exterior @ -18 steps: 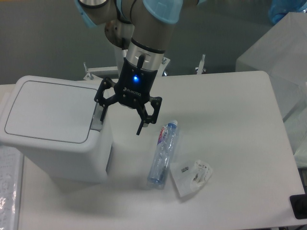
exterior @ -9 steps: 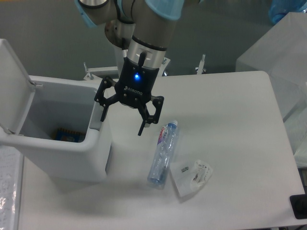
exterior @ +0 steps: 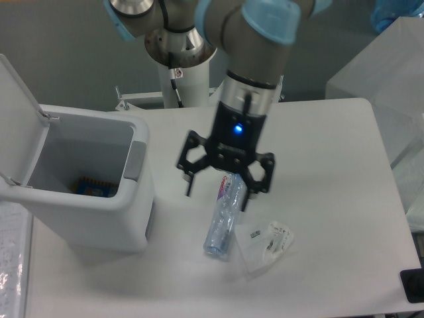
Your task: Open the trash can
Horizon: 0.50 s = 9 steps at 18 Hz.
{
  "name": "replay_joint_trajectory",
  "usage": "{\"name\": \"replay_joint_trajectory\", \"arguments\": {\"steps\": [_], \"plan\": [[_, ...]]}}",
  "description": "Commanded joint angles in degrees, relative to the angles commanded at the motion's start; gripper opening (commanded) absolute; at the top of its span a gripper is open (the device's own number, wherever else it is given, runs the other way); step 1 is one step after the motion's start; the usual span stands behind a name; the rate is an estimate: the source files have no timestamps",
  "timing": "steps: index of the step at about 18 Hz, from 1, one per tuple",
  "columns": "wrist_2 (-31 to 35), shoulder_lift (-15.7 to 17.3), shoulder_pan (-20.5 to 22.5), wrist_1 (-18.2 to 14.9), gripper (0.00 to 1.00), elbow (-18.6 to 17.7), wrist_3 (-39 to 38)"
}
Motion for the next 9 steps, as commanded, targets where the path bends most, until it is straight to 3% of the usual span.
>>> {"name": "replay_joint_trajectory", "arguments": {"steps": [2, 4, 9], "plan": [[4.8, -0.9, 0.2, -0.3, 1.0, 0.3, 3.4], [5.6, -1.9, 0.4, -0.1, 1.0, 0.5, 6.0], [14.2, -5.7, 0.5, -1.4, 1.0, 3.3, 20.8]]}}
